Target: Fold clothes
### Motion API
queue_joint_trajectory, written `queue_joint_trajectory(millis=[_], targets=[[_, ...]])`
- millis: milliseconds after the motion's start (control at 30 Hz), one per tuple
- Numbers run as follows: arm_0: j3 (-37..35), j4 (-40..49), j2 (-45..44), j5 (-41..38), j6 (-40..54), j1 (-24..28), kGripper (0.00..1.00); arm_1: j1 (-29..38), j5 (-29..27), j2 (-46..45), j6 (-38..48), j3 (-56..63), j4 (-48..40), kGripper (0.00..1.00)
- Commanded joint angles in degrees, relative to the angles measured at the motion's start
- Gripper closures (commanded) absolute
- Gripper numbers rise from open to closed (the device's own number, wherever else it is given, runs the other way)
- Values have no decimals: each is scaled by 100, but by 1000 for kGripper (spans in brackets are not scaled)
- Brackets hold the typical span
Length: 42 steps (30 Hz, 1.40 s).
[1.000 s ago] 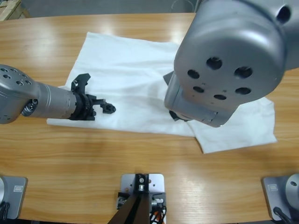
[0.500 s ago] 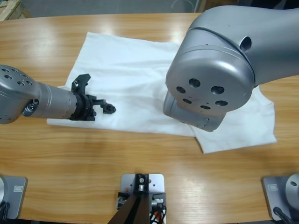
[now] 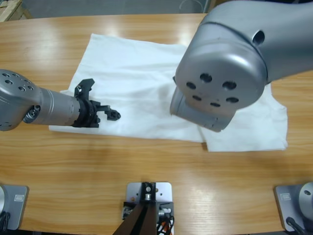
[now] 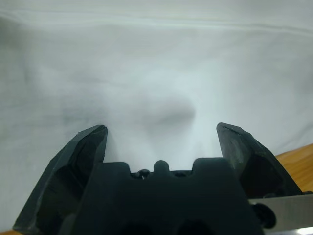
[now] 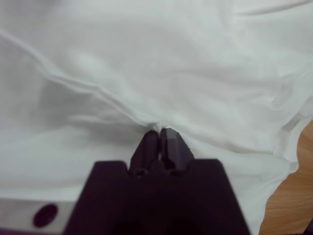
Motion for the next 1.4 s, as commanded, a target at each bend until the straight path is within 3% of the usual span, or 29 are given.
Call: queue_joint_trajectory(millis=[33,300,333,400,433,467,567,700,800,900,933,1033,1133,1400], targets=[[148,13,225,-78,-78,55,124,-408,-154,289,-259,-322,-8,1000],[148,15,220,-78,-78,51,124,-424,-129,557,-266,-696,468,1000],[145,11,225,-78,-78,51,124,-424,-111,638,-198,-770,730,937],[127,10,218,-78,-62,55,124,-424,-69,665,-94,-774,1019,392],[113,8,218,-78,-54,53,124,-424,-83,531,10,-749,1119,211],[109,6,227,-78,-52,51,124,-424,-71,320,77,-721,1135,115],[132,10,225,-79,-6,48,124,-424,70,-735,142,-448,859,69],[213,338,-179,244,309,43,124,-494,368,-1968,179,-302,762,116],[238,792,-451,511,309,43,128,-928,790,-2362,671,318,739,408],[192,1212,-574,511,268,43,128,-1442,1128,-2682,1249,1484,50,775],[183,1365,-583,545,249,43,128,-1568,1137,-2698,1537,1821,-147,973],[155,1611,-474,833,263,46,133,-1806,1087,-2464,2337,2366,-268,1000],[43,1621,-272,993,351,60,224,-1807,1126,-2280,2511,2475,-282,1000],[-376,1614,-19,1135,498,60,202,-2103,1573,-1937,2606,3192,-1054,1000]])
